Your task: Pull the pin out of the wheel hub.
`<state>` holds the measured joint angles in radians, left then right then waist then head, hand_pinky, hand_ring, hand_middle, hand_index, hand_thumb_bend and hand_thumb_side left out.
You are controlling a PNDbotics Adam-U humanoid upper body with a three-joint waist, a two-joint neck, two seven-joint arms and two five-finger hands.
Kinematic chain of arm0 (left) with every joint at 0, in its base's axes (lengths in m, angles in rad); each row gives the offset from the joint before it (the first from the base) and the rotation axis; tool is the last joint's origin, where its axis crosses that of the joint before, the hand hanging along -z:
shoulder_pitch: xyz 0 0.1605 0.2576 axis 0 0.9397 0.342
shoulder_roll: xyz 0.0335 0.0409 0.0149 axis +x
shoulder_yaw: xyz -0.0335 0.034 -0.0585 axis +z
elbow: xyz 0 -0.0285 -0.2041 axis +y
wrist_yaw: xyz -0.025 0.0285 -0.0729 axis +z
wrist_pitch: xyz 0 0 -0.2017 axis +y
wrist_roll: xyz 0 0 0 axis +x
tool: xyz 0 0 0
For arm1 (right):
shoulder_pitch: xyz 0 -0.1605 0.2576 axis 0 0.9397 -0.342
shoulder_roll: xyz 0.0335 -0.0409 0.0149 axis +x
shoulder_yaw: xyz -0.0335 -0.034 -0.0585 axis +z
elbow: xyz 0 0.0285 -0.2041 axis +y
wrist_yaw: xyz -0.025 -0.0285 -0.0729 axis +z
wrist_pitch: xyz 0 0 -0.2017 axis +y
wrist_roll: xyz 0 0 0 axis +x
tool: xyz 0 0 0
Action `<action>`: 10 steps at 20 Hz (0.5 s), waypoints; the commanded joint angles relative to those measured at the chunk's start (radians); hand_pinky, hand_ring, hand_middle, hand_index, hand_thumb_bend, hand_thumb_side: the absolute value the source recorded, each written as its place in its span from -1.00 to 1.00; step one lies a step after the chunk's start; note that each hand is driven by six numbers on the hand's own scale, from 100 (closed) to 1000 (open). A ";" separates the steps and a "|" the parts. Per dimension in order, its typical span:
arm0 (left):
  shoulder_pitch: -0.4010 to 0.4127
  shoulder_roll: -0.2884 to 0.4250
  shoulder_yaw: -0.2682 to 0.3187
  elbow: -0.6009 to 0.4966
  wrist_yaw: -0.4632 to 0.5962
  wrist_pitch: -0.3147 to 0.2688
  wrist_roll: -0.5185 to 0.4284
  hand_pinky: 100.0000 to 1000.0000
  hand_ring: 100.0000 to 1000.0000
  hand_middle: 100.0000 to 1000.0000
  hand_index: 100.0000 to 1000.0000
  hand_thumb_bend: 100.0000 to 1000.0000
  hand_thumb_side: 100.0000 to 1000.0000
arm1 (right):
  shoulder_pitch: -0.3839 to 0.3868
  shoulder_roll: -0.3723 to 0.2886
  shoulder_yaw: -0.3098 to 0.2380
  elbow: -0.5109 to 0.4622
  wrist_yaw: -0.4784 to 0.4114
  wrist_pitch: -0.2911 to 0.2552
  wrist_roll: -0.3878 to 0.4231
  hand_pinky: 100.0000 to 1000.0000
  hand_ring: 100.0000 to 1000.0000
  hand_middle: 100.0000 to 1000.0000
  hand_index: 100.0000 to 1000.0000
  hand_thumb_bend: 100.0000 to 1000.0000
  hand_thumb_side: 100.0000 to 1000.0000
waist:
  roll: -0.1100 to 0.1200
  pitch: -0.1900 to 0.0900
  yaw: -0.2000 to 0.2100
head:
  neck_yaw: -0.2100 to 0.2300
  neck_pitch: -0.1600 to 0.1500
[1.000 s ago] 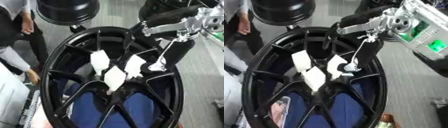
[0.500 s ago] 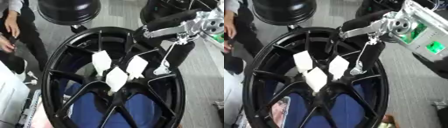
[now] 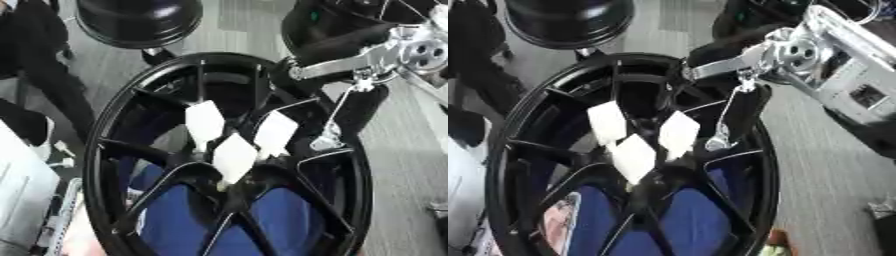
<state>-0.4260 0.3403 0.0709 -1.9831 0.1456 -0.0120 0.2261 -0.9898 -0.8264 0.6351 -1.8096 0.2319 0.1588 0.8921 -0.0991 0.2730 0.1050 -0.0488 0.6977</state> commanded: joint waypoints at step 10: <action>-0.020 0.003 0.012 -0.017 0.009 -0.003 0.003 0.26 0.38 -0.12 0.55 -1.00 0.38 | 0.004 -0.010 -0.010 0.029 0.009 -0.018 -0.035 0.84 0.81 0.72 0.68 -0.26 -0.81 | 0.005 -0.002 0.010 | -0.008 -0.011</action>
<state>-0.4321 0.3328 0.0721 -1.9831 0.1491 -0.0125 0.2266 -0.9754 -0.8228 0.6353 -1.7839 0.2411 0.1419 0.8632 -0.0994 0.2874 0.1159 -0.0560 0.6926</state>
